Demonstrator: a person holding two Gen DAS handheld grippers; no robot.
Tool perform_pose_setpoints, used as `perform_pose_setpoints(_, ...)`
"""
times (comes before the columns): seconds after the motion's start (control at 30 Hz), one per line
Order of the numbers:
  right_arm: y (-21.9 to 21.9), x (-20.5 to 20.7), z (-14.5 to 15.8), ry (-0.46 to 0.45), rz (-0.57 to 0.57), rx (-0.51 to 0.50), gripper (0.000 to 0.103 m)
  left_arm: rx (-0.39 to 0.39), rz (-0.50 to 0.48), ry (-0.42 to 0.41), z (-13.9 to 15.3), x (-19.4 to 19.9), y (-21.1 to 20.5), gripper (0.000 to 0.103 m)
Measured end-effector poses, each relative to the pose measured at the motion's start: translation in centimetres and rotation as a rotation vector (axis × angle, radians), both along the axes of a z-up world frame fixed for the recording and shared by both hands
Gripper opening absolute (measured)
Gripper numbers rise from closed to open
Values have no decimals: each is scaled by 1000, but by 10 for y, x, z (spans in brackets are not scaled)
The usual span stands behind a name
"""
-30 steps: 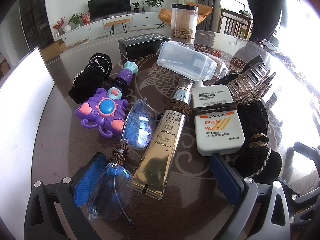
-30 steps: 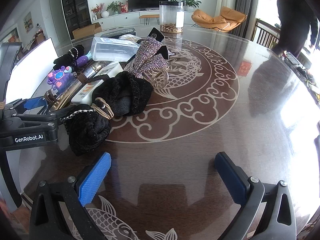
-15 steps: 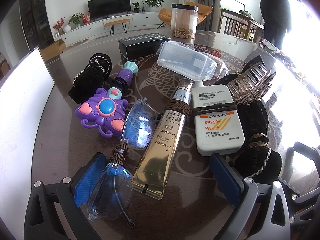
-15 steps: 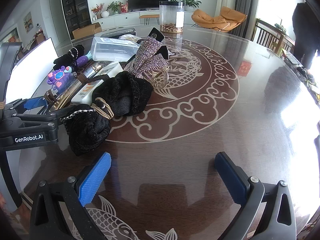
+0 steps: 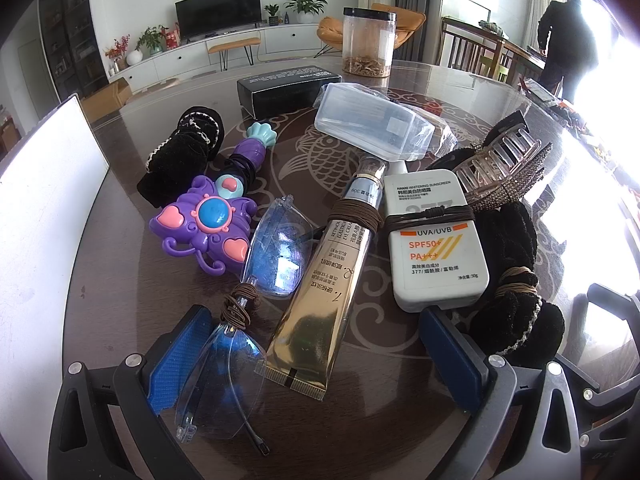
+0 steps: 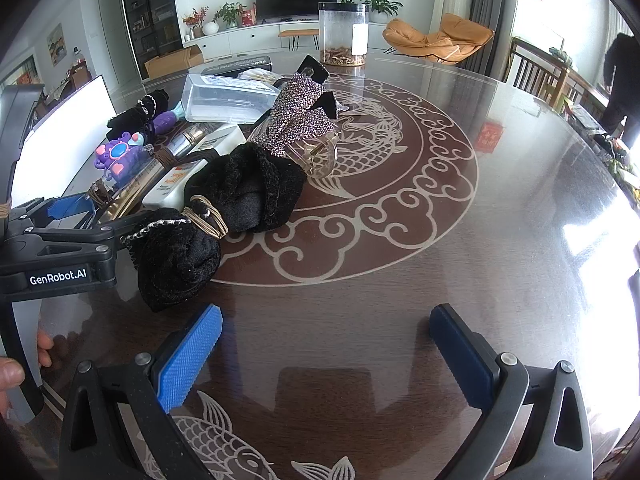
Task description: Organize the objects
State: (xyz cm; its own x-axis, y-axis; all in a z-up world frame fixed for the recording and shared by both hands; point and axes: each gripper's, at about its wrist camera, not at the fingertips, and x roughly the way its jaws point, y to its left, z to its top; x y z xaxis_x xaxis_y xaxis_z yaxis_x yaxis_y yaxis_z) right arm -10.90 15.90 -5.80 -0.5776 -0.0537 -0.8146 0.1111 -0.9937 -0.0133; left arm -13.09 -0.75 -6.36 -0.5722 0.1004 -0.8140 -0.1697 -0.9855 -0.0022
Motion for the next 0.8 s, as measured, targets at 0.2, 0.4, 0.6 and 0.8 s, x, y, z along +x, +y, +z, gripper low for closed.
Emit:
perform_pose_setpoints(0.2,0,0,0,0,0,0,103,0,0,0,0,0,0,103)
perform_pose_setpoints(0.4,0,0,0,0,0,0,103,-4,-1,-17,0,3,0,103)
perform_pose_setpoints(0.6,0,0,0,0,0,0,103,45,35,-65,4,40,-30,103)
perform_pose_setpoints(0.8,0,0,0,0,1,0,103,210,90,-59,24,36,-58,103)
